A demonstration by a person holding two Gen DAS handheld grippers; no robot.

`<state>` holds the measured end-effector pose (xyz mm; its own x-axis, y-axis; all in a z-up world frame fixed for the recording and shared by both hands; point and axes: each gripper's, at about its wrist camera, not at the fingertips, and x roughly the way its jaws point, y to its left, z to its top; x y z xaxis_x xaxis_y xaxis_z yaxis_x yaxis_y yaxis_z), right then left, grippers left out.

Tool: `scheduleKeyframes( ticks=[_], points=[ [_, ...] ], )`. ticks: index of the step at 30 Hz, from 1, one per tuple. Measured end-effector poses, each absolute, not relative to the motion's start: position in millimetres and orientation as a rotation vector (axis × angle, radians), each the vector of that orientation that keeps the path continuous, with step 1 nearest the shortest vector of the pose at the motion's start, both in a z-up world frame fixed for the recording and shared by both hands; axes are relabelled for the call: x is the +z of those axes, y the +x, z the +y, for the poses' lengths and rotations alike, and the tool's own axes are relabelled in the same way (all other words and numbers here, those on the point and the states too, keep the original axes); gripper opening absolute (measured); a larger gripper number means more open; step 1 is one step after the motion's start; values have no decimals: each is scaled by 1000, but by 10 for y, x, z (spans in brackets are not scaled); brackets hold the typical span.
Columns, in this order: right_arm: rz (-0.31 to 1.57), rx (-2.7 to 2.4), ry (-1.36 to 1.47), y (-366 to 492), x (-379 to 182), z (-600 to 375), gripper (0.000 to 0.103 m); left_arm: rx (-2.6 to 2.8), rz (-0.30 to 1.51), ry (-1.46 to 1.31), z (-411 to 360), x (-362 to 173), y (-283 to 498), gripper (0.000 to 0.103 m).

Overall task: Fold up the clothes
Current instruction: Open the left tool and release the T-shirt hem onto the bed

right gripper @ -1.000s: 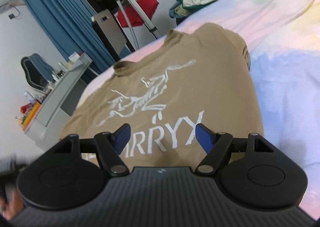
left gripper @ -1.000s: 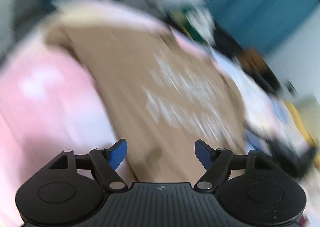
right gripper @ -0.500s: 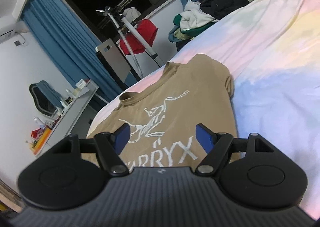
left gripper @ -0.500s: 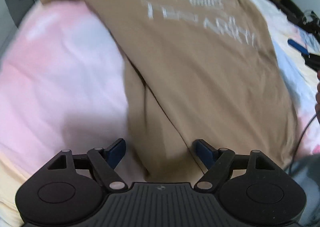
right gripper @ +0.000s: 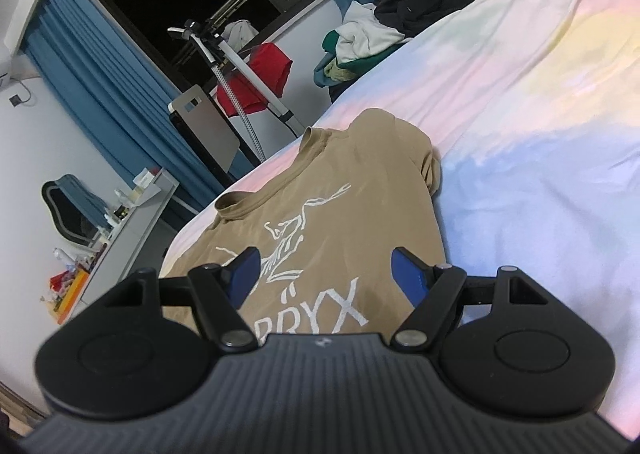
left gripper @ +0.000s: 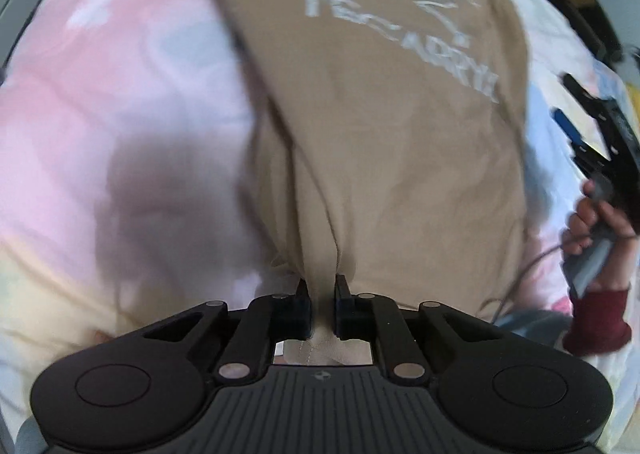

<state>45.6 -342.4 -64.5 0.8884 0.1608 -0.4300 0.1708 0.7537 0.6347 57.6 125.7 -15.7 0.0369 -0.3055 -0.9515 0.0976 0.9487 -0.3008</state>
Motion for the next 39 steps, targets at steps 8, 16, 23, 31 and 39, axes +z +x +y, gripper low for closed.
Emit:
scheduleKeyframes(
  ticks=[8, 16, 23, 31, 39],
  points=[
    [477, -14, 790, 438, -669, -3541, 75, -236, 1483, -58, 1433, -511, 544, 37],
    [444, -15, 944, 419, -740, -3794, 74, -275, 1129, 84, 1290, 269, 468, 78],
    [437, -5, 913, 646, -763, -3854, 74, -240, 929, -52, 722, 243, 971, 78],
    [423, -34, 753, 1475, -860, -4121, 74, -200, 837, -18, 194, -329, 1397, 80],
    [491, -82, 692, 2187, -1303, -4314, 56, -197, 838, 87, 72, -865, 1680, 80]
  ],
)
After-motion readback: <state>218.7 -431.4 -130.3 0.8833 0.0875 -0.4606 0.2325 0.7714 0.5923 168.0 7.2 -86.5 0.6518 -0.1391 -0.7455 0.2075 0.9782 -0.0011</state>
